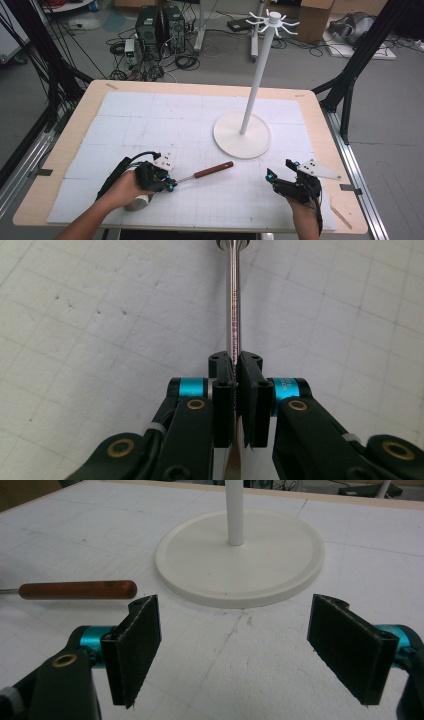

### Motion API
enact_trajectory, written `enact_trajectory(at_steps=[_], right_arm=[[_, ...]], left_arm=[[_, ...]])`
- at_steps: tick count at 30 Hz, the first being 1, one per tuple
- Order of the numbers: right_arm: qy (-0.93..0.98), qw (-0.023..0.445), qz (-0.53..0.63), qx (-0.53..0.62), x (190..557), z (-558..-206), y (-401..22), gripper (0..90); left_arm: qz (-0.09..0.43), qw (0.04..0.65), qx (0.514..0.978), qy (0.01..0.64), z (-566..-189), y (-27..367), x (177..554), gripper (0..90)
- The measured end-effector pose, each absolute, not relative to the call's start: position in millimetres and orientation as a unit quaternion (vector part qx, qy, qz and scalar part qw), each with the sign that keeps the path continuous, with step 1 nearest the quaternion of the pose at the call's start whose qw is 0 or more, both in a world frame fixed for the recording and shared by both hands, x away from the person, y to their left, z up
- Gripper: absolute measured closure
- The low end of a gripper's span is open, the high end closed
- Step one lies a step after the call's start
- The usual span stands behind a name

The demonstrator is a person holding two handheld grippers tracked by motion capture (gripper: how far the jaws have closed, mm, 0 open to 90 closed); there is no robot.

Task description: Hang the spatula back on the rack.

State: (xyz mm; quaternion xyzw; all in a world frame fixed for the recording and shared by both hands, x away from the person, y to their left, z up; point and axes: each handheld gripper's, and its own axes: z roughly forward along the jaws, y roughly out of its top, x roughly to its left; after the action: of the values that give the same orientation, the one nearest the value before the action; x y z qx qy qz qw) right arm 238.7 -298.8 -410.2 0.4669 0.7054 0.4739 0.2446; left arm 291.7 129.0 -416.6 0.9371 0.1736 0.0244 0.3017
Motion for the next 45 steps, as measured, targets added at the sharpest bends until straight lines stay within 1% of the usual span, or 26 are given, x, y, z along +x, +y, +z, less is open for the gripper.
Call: enact_trajectory(at_steps=[7, 9, 12, 16, 18, 19, 20, 21, 22, 23, 30, 31, 33, 34, 41, 45], right_arm=[[0.704, 0.246, 0.475, 0.468, 237.5, -409.6, -298.7, 20.8], [0.705, 0.247, 0.475, 0.465, 237.9, -409.7, -298.8, 20.8], [0.704, 0.244, 0.478, 0.466, 238.2, -409.8, -297.1, 20.8], [0.698, 0.235, 0.489, 0.467, 239.1, -409.1, -292.7, 20.4], [0.694, 0.219, 0.509, 0.460, 240.7, -405.6, -284.4, 20.3], [0.694, 0.215, 0.515, 0.455, 241.4, -403.9, -280.3, 20.3], [0.694, 0.215, 0.515, 0.455, 241.4, -403.9, -280.3, 20.3], [0.695, 0.206, 0.527, 0.443, 243.3, -400.8, -270.4, 19.9], [0.695, 0.206, 0.527, 0.443, 243.3, -400.8, -270.4, 19.9], [0.702, 0.195, 0.533, 0.431, 245.2, -398.0, -258.7, 18.9], [0.717, 0.170, 0.554, 0.387, 252.3, -386.2, -223.1, 18.9], [0.715, 0.162, 0.567, 0.376, 256.2, -380.6, -212.9, 19.8], [0.714, 0.159, 0.573, 0.369, 258.7, -377.7, -207.6, 20.4], [0.715, 0.151, 0.582, 0.358, 263.3, -372.0, -197.6, 23.9], [0.722, 0.139, 0.593, 0.328, 278.1, -354.5, -171.3, 25.8], [0.716, 0.131, 0.602, 0.328, 281.6, -349.0, -165.8, 25.8]], left_arm=[[0.024, 0.346, 0.918, 0.194, -407.0, 138.7, 289.9, 84.4], [0.026, 0.350, 0.916, 0.194, -405.6, 140.0, 289.6, 84.3], [0.033, 0.364, 0.909, 0.198, -400.9, 143.3, 287.6, 84.3], [0.056, 0.394, 0.892, 0.214, -393.8, 147.0, 284.1, 84.2], [0.070, 0.410, 0.882, 0.223, -390.0, 148.4, 282.0, 84.2], [0.080, 0.425, 0.872, 0.228, -387.1, 148.7, 279.8, 84.2], [0.080, 0.425, 0.872, 0.228, -387.1, 148.7, 279.8, 84.2], [0.095, 0.438, 0.864, 0.231, -383.2, 149.7, 277.4, 84.2], [0.095, 0.438, 0.864, 0.231, -383.2, 149.7, 277.4, 84.2], [0.107, 0.449, 0.854, 0.239, -380.6, 149.9, 274.8, 84.2], [0.134, 0.473, 0.838, 0.236, -373.9, 144.9, 269.2, 84.2], [0.135, 0.474, 0.837, 0.236, -373.5, 144.2, 268.6, 84.2], [0.138, 0.481, 0.833, 0.235, -371.7, 140.7, 267.2, 84.2], [0.141, 0.485, 0.831, 0.233, -370.2, 137.4, 266.8, 84.2], [0.135, 0.490, 0.830, 0.228, -369.9, 126.8, 266.4, 84.1], [0.131, 0.487, 0.834, 0.223, -371.2, 119.5, 265.9, 84.1]])
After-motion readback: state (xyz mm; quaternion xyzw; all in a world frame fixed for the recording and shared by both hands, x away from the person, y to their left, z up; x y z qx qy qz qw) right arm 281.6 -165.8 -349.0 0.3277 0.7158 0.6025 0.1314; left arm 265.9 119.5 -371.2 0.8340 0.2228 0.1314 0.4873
